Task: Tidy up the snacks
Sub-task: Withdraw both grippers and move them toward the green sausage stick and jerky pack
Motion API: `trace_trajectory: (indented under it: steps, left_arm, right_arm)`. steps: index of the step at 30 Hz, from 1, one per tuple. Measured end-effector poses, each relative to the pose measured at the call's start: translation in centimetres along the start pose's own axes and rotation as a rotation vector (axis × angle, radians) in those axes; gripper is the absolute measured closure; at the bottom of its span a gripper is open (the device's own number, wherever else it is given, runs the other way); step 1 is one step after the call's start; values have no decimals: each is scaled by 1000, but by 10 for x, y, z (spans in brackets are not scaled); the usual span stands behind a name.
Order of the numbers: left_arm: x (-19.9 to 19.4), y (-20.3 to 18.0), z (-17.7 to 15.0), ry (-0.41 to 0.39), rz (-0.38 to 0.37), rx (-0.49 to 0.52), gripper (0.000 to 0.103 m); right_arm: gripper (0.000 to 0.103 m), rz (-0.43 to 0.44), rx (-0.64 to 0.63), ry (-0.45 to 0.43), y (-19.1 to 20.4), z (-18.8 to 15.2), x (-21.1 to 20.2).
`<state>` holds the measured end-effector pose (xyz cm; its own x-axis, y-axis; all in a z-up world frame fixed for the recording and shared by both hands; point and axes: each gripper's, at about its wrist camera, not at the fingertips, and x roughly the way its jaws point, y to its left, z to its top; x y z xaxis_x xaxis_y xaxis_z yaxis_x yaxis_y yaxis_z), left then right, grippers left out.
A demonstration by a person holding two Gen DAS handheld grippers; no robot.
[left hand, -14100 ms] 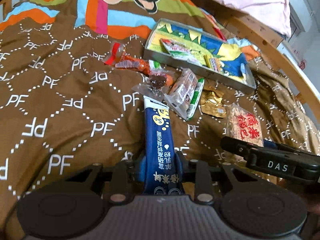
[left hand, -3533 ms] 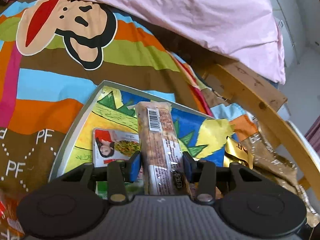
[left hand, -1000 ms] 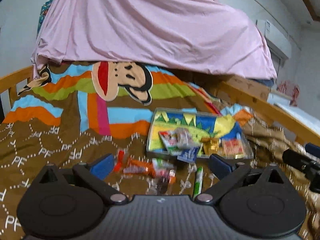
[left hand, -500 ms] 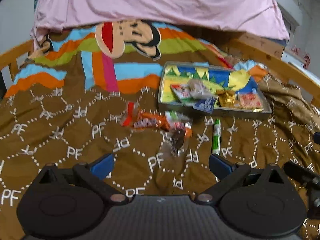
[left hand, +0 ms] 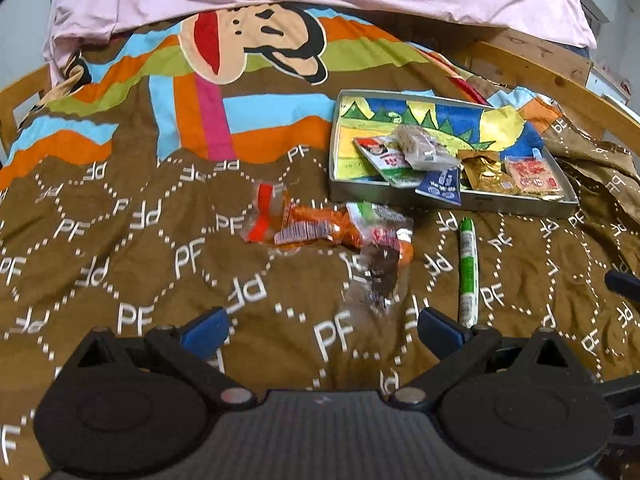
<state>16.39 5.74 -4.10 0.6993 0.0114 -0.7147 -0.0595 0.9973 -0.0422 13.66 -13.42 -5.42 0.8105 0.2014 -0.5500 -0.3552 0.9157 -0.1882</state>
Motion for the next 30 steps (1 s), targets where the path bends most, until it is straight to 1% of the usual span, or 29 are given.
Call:
trace_trajectory:
  steps: [2, 6, 8, 15, 19, 24, 30]
  left_arm:
    - [3, 1, 0, -5, 6, 1, 1]
    - [12, 5, -2, 36, 9, -34, 1]
    - [12, 7, -1, 43, 12, -45, 1]
    - [9, 8, 1, 33, 21, -45, 1]
    - [12, 7, 2, 24, 24, -40, 1]
    - [25, 5, 9, -3, 19, -23, 1]
    - [47, 12, 17, -2, -15, -96, 1]
  right_arm:
    - [1, -2, 5, 26, 1, 0, 7]
    - [1, 14, 5, 51, 3, -1, 13]
    - [1, 17, 1, 52, 4, -1, 14]
    - [1, 19, -6, 72, 7, -2, 20]
    - [1, 16, 10, 60, 7, 0, 21]
    - [1, 5, 29, 38, 5, 2, 31]
    - [1, -18, 28, 61, 1, -2, 52]
